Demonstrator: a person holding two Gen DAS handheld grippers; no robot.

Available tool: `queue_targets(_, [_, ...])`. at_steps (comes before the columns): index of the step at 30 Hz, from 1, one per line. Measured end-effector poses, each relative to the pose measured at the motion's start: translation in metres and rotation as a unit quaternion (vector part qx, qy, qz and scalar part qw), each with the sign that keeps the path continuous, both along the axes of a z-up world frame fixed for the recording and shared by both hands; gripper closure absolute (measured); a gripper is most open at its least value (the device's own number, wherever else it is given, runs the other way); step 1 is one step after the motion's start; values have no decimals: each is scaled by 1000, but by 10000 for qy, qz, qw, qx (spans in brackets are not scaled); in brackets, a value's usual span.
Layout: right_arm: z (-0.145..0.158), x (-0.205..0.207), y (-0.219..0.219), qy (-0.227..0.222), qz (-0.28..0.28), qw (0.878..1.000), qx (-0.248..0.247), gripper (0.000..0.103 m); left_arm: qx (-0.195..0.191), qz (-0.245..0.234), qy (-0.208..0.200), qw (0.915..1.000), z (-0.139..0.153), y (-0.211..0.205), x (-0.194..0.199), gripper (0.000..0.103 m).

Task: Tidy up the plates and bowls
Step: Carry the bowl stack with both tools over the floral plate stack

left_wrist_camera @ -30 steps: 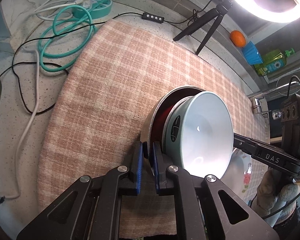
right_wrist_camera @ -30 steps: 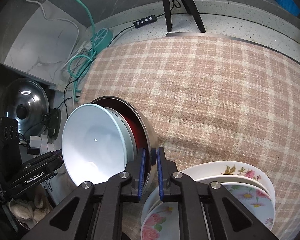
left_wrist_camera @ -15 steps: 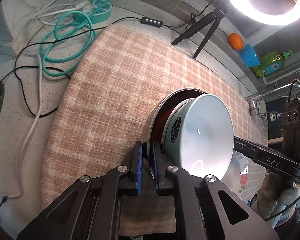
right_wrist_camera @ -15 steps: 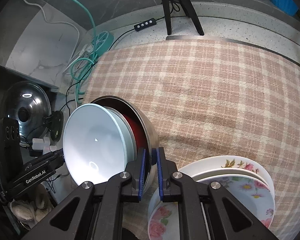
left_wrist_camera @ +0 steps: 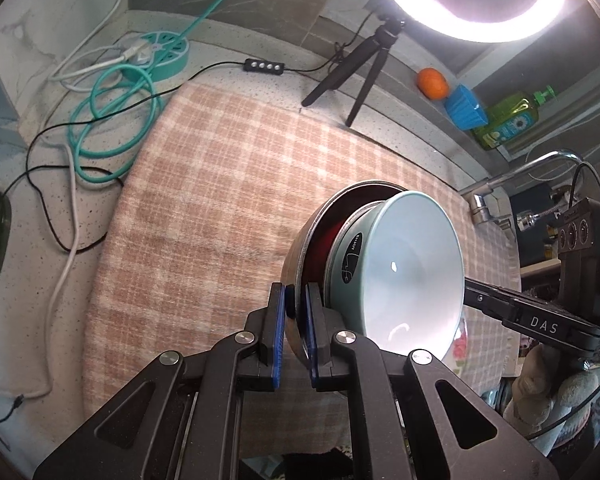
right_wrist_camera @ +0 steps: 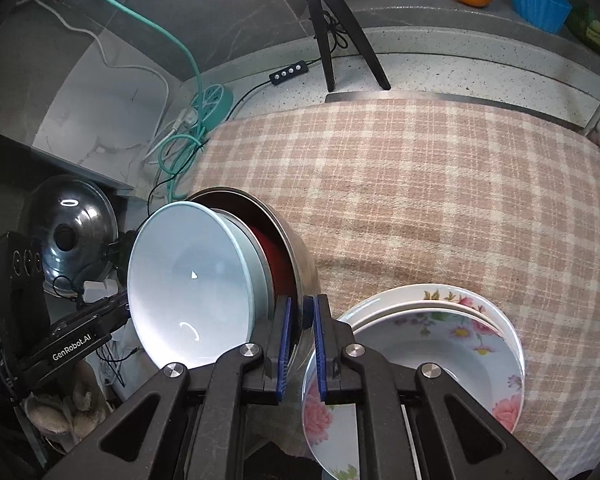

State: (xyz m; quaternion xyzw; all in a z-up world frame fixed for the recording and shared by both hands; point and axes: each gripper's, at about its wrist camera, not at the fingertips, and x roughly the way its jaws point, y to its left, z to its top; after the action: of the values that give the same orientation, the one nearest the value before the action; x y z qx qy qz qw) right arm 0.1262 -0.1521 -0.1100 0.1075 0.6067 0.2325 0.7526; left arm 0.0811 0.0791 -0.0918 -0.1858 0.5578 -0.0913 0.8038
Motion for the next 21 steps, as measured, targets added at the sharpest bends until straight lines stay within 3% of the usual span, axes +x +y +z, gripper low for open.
queue_targets(11, [20,-21,-42,-130,-303,9994,-77,93,-64,-431,-119,9990,13,-38,-5,96])
queue_targets(21, [20,-48,-89,-62,-655,9977,-171,93,-109,-881,-42,9960,9,-78,-11,96])
